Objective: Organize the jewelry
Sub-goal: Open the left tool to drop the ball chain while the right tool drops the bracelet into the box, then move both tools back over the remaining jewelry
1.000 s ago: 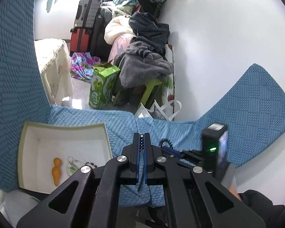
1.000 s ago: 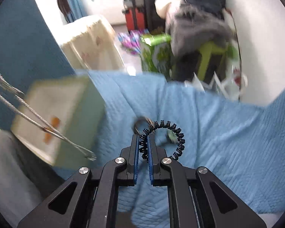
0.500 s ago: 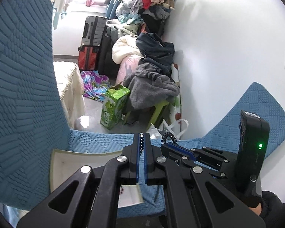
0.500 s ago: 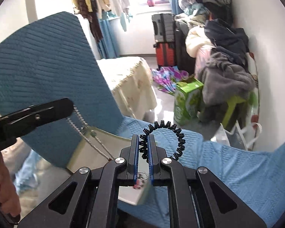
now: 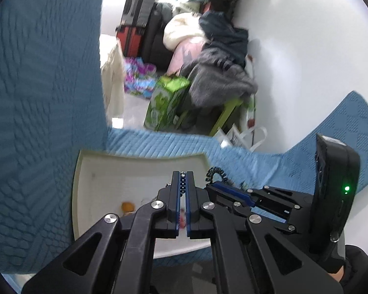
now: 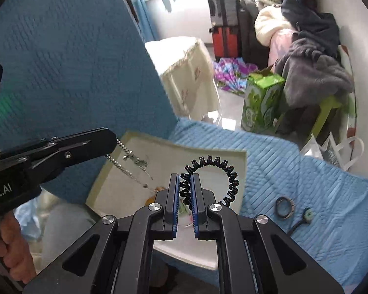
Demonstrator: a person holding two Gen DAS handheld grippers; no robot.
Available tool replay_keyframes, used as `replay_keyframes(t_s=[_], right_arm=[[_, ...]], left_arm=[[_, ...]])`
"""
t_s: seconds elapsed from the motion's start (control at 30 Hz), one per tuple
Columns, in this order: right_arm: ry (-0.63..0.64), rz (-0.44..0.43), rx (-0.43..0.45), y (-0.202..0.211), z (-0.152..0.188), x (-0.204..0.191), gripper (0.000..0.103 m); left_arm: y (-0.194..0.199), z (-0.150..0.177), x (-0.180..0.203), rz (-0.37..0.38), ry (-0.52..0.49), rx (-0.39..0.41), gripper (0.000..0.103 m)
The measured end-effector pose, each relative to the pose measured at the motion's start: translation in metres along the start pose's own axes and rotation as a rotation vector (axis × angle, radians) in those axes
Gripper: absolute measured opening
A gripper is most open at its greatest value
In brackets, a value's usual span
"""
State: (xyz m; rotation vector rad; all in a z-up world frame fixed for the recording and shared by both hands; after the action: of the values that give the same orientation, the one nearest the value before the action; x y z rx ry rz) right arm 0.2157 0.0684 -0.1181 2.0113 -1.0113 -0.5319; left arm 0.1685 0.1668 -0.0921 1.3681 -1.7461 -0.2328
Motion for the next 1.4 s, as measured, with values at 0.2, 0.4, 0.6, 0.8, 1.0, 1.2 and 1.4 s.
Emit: replay_keyframes(t_s=[0.2, 0.4, 0.6, 0.8, 1.0, 1.2, 1.4], right_arm=[[-0.027, 0.000, -0.069, -0.026, 0.031, -0.006, 0.008], [-0.007, -0.026, -0.055, -0.013, 0.025, -0.005, 0.013], [-0.012, -0.042, 0.018, 0.024, 0.012, 0.006, 0.025], [-0.033, -0.027, 0.093, 0.066, 0.003, 0.038, 0.025], [-0.076, 0.046, 0.146, 0.092, 0.006, 0.084, 0.025], [-0.117, 0.108, 0.123, 0.082, 0.028, 0.125, 0.025], [-0.191, 0.133, 0.070, 0.051, 0.062, 0.156, 0.025]], left_arm=[[-0.018, 0.025, -0.025, -0.015, 0.041, -0.068, 0.003], [-0.016, 0.022, -0.021, -0.015, 0.052, -0.060, 0.003], [-0.001, 0.015, -0.008, -0.044, 0.039, -0.017, 0.044], [0.006, 0.008, 0.022, -0.019, 0.023, 0.038, 0.044], [-0.010, 0.010, 0.055, 0.025, 0.009, 0.050, 0.044], [-0.040, 0.022, 0.083, 0.059, -0.023, 0.044, 0.044], [-0.076, 0.046, 0.100, 0.096, -0.058, 0.018, 0.044]])
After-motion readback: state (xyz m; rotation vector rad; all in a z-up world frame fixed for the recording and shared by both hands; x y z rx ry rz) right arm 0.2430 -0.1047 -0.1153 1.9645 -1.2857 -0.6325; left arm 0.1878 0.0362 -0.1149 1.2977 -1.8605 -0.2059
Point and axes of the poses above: each gripper's, at about its wrist camera, not at the fingertips, and y roughly against the way its jaws point, x to its right, z to its underside, the point moved 5 cm from there along -y, roughly the way its jaws point, and after that the axes turned 14 degrees about z, right-handed, at the moved point
